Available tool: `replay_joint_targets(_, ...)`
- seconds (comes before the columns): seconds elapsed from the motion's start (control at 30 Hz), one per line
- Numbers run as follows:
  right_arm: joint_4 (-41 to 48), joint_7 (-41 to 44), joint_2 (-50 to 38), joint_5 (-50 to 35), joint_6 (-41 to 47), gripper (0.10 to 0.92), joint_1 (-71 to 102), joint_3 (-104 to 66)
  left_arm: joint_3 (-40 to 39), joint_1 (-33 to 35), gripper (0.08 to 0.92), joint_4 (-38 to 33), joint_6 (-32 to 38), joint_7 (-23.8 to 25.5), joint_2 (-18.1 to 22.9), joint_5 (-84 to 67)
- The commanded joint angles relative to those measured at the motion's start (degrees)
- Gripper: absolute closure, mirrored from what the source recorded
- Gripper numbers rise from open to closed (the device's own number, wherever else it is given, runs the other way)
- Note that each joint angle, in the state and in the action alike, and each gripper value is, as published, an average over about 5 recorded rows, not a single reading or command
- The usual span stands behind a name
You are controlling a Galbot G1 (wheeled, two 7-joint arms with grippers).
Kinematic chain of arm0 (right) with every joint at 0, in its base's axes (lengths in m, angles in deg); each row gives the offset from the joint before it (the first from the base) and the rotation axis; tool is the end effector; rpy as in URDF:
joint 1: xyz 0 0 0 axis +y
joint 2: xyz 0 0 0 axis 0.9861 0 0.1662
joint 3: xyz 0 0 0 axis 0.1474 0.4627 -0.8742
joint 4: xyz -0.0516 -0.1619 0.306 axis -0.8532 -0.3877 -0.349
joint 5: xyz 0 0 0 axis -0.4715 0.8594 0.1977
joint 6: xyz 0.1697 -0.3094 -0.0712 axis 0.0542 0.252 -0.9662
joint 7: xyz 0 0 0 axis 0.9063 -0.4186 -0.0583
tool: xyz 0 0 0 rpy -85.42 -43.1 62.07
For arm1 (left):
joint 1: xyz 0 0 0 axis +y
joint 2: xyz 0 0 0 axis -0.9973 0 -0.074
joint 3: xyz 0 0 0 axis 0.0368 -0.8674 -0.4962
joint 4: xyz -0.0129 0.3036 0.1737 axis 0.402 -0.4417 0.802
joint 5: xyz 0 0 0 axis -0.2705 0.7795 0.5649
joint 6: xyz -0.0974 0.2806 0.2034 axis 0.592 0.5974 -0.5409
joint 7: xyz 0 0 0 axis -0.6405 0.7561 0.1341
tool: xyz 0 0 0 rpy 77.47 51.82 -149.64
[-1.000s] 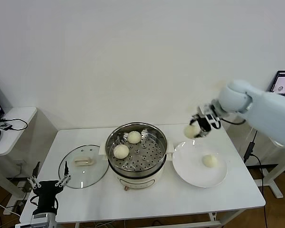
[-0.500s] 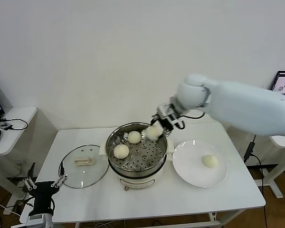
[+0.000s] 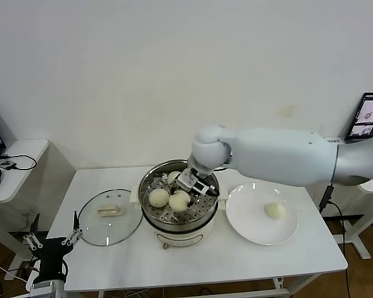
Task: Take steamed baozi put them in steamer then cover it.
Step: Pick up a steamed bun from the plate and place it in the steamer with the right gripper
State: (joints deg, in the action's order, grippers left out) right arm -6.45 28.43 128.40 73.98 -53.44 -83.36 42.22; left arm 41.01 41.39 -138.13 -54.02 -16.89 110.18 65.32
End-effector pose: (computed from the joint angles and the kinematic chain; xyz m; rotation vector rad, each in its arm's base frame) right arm 0.4791 0.1663 -0.0765 2.0052 -0.8371 2.1095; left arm 0.1495 0.0955 -0.2871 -0.4669 3.0298 0.4960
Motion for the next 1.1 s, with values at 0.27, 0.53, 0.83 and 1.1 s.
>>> replay_joint_targets(0.27, 0.2, 0.3, 1.0, 6.8, -6.6, 0.406, 3.2, 1.2, 0.1, -0.2, 0.177, 0.6, 0.2, -0.1, 0.0, -0.1)
replay_joint_targets(0.53, 0.5, 0.2, 0.5, 7.8, -7.3, 0.406, 4.0, 1.2, -0.1, -0.3, 0.177, 0.8, 0.2, -0.1, 0.1, 0.0)
replay_joint_targets(0.83, 0.6, -2.5, 0.1, 6.7, -8.0, 0.269, 2.5, -0.2, -0.2, -0.3, 0.177, 0.6, 0.2, -0.1, 0.0, 0.0)
replay_joint_targets(1.1, 0.3, -1.2, -4.8, 1.3, -6.3, 0.203, -2.2, -3.9, -0.1, -0.7, 0.177, 0.6, 0.0, 0.0, -0.5, -0.2)
